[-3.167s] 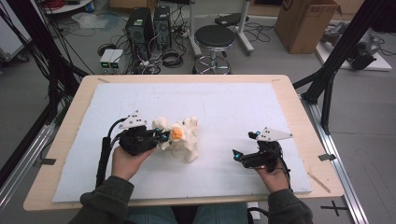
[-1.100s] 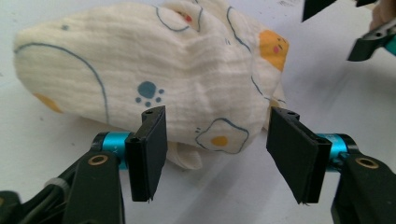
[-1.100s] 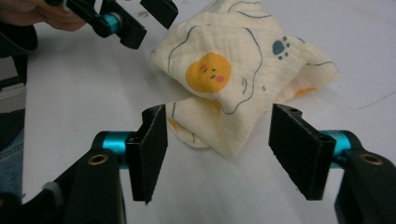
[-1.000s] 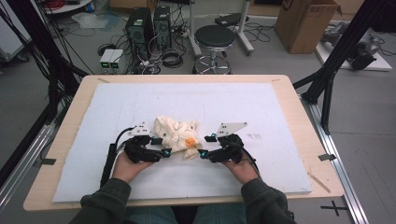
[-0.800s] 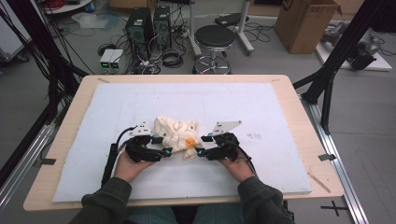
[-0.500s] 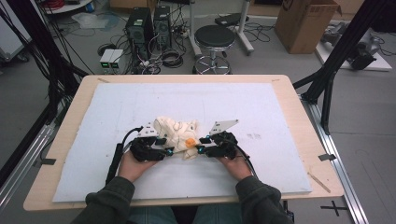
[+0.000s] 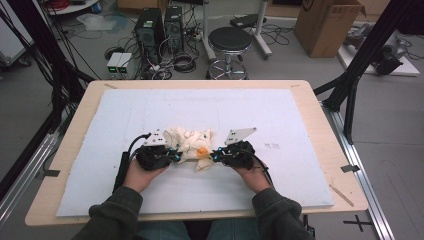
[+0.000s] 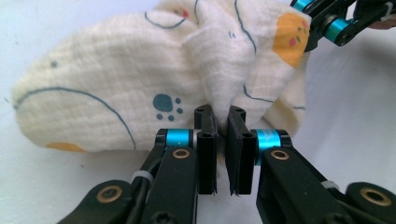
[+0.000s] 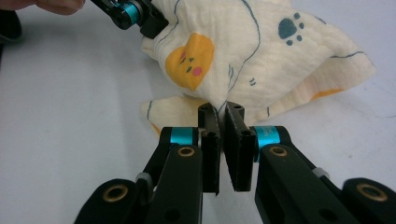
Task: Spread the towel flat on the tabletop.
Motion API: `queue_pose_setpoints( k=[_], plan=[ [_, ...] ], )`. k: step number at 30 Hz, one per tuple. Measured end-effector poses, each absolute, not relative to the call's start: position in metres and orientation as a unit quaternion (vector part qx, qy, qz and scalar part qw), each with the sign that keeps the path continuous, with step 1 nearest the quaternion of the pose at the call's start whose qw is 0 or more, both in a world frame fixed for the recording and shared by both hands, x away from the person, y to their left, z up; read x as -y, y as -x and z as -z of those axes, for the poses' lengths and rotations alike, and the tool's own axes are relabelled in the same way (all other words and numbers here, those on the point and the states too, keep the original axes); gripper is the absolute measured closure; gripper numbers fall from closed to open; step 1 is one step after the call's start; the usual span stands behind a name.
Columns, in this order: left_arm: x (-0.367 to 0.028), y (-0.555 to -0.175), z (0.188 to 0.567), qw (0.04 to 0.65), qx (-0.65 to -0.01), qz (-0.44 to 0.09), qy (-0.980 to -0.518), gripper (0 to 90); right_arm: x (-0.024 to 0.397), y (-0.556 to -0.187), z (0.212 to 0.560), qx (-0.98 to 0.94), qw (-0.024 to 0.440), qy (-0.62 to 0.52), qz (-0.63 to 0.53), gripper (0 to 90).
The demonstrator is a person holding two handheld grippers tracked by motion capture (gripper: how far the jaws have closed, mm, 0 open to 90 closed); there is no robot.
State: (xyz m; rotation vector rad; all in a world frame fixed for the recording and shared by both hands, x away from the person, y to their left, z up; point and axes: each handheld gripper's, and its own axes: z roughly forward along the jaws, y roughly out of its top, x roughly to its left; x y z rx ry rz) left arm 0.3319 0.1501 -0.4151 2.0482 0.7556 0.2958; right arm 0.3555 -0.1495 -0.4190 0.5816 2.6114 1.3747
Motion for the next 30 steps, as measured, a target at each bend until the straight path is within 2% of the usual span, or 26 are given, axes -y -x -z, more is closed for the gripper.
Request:
queue_pose_setpoints(
  k=[19, 23, 30],
  plan=[
    [-0.176, -0.291, 0.349, 0.498, -0.253, -0.1, -0.823, 82.8, 0.162, -0.309, 0.358, -0.855, 0.061, -0.142, -0.496, 85.7],
    [-0.173, -0.304, 0.354, 0.489, -0.263, -0.099, -0.826, 82.6, 0.162, -0.315, 0.357, -0.86, 0.068, -0.15, -0.483, 85.7],
    [-0.158, -0.347, 0.38, 0.464, -0.299, -0.102, -0.828, 82.6, 0.156, -0.352, 0.373, -0.871, 0.079, -0.199, -0.441, 85.7]
  ],
)
